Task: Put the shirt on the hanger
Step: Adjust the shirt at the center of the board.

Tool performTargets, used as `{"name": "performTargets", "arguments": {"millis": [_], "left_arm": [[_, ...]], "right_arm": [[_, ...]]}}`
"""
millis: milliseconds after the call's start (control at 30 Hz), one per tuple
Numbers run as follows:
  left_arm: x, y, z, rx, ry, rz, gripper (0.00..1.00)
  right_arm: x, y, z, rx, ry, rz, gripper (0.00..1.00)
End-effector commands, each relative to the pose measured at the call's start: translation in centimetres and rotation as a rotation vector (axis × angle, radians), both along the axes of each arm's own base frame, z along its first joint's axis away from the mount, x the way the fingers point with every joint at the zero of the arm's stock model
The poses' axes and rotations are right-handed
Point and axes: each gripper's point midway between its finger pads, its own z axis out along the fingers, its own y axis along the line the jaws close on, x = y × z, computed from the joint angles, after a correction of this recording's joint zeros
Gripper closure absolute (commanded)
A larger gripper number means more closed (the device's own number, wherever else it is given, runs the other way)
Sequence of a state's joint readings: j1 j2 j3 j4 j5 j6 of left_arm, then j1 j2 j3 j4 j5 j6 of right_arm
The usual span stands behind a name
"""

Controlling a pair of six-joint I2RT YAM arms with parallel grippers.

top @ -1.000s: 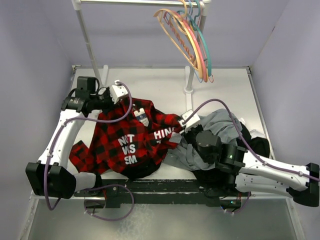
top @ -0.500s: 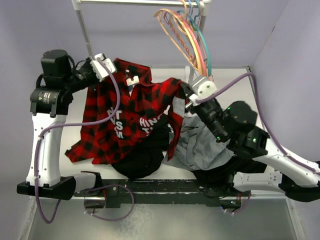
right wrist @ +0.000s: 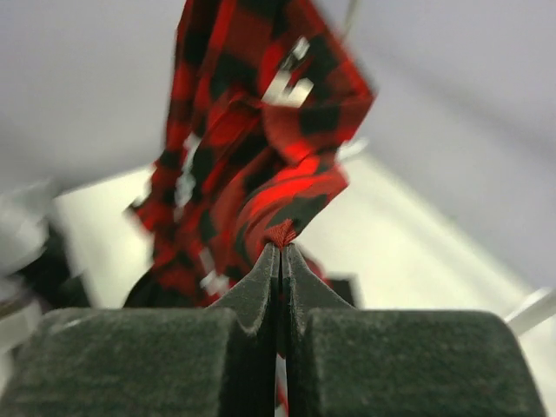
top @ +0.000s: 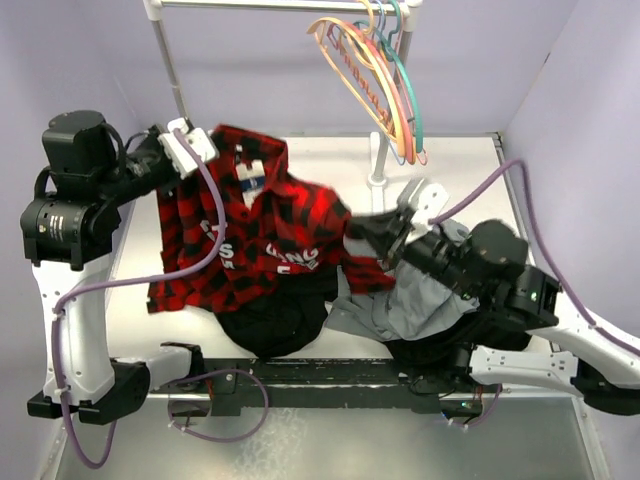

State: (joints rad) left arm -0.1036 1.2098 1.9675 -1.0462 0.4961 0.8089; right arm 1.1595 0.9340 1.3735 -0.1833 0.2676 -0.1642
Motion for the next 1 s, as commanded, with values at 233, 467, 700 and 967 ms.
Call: {"name": "performTargets", "arguments": {"millis": [233,467,700,967], "left_arm": [[-5.3,-3.2,-17.0,-0.029,0.499,-0.245,1.0],[-2.6,-1.3,-28.2,0.021,0.613,-0.096,1.0],[1.1,0.9,-33.2,0.084,0.599,0.046,1.0],[2.3,4.1,-36.6,0.205,0.598,0.173,1.0]], "right_arm": [[-8.0,1.7,-19.3,0.159,0.784,0.264,1.0],[-6.2,1.9,-27.3,0.161,0.936,0.084,1.0],[-5.9,1.2,-34.1,0.01,1.041,-0.063,1.0],[-5.2,1.8,-32.1,-0.012,0.945,-0.041,0.44]]}}
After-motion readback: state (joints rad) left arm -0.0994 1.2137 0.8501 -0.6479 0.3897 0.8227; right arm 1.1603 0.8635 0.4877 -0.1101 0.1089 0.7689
